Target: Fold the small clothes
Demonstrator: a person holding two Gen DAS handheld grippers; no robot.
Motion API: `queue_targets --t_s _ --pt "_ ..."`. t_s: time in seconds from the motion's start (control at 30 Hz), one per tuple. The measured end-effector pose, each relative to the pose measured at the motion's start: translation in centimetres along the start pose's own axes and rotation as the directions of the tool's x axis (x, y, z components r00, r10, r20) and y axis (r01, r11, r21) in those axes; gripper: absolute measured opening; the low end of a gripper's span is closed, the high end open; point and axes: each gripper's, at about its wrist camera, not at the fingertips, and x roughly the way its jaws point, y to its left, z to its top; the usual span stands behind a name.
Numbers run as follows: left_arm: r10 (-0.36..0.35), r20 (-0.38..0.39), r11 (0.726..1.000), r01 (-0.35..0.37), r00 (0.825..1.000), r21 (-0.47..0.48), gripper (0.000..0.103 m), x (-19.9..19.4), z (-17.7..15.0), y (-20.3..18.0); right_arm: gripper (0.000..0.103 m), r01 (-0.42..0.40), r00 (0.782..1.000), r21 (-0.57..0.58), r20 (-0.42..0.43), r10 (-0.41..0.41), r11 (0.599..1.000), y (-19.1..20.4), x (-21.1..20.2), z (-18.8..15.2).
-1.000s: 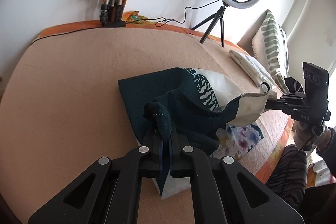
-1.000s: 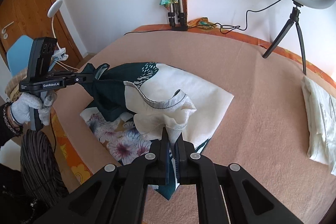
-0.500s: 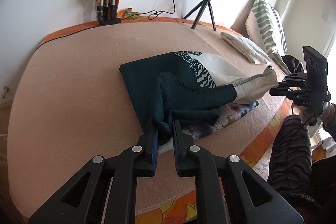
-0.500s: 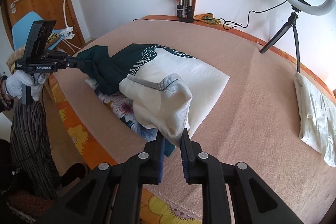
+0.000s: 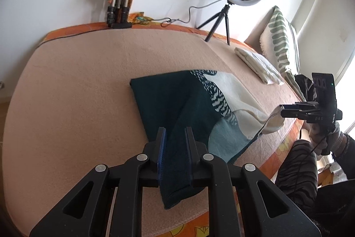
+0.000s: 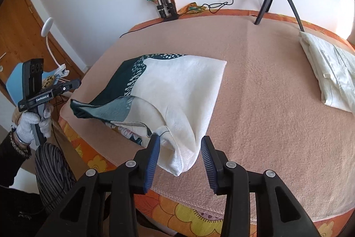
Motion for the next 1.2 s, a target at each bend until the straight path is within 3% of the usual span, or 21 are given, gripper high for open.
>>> queue_targets --t_s 0.13,0.27,0.4,0.5,0.6,0.77,0.83,0.87,0.9,0.97,1.07,1.13,1.2 --pt "-0.044 -0.156 0.992 0.062 0.987 0.112 0.014 2.8 -2.2 -3.0 0.044 -0.021 0.995 0.038 -0.1 0.025 0.999 -0.2 2.0 -0.3" --pt "-0.091 -0.266 0.986 0.124 0.96 0.113 0.014 3.5 -4.2 -3.7 0.044 0.001 0.973 -0.098 -0.228 -0.023 0.995 1.5 2.6 -2.1" --pt "-0.13 -0.169 0.99 0.139 0.977 0.038 0.014 0.7 -2.3 -2.3 0.044 -0.044 0.978 -0.137 -0.21 0.015 0.99 1.8 0.3 -2.0" --pt "-0.097 -0.082 0.995 0.095 0.992 -0.023 0.019 -0.5 -0.4 -0.2 0.052 -0.099 0.986 -0.028 -0.14 0.094 0.995 0.1 -1.1 -0.5" --pt "-0.047 -0.082 0.998 0.042 0.996 -0.055 0.019 -0.1 0.5 1.6 0.052 -0.098 0.983 0.11 -0.145 0.114 0.989 -1.7 0.0 0.0" --pt "0.006 -0.126 0.995 -0.019 0.992 -0.101 0.019 1.6 0.0 3.4 0.053 -0.069 0.959 0.2 -0.257 0.12 0.977 -2.3 3.9 -1.6" --pt "0.002 -0.141 0.994 -0.017 0.99 -0.106 0.019 2.1 -0.5 3.4 0.04 -0.095 0.962 0.201 -0.232 0.142 0.975 -1.9 3.9 -1.7" --pt "0.002 -0.147 0.995 -0.017 0.989 -0.103 0.019 2.2 -0.6 3.3 0.02 -0.145 0.952 0.224 -0.232 0.197 0.964 -1.7 3.8 -1.8" --pt "0.0 -0.151 0.995 -0.016 0.989 -0.1 0.019 2.4 -0.7 3.2 0.015 -0.165 0.951 0.245 -0.218 0.22 0.956 -1.7 3.6 -1.9" --pt "-0.001 -0.158 0.996 -0.013 0.987 -0.09 0.019 2.6 -0.8 2.7 0.003 -0.147 0.962 0.207 -0.196 0.189 0.967 -0.8 2.9 -1.5" --pt "0.02 -0.155 0.998 -0.029 0.988 -0.058 0.019 2.8 -0.7 1.9 0.002 -0.044 0.985 0.076 -0.165 0.056 0.996 0.6 1.0 -0.8" --pt "0.04 -0.153 0.998 -0.048 0.987 -0.05 0.019 3.1 -0.3 1.9 0.003 0.031 0.981 0.003 -0.193 -0.03 1.0 1.0 0.7 -1.1" --pt "0.074 -0.153 0.994 -0.085 0.985 -0.064 0.021 3.7 0.2 2.3 0.008 0.025 0.972 -0.06 -0.232 -0.039 0.998 1.6 0.8 -1.7"
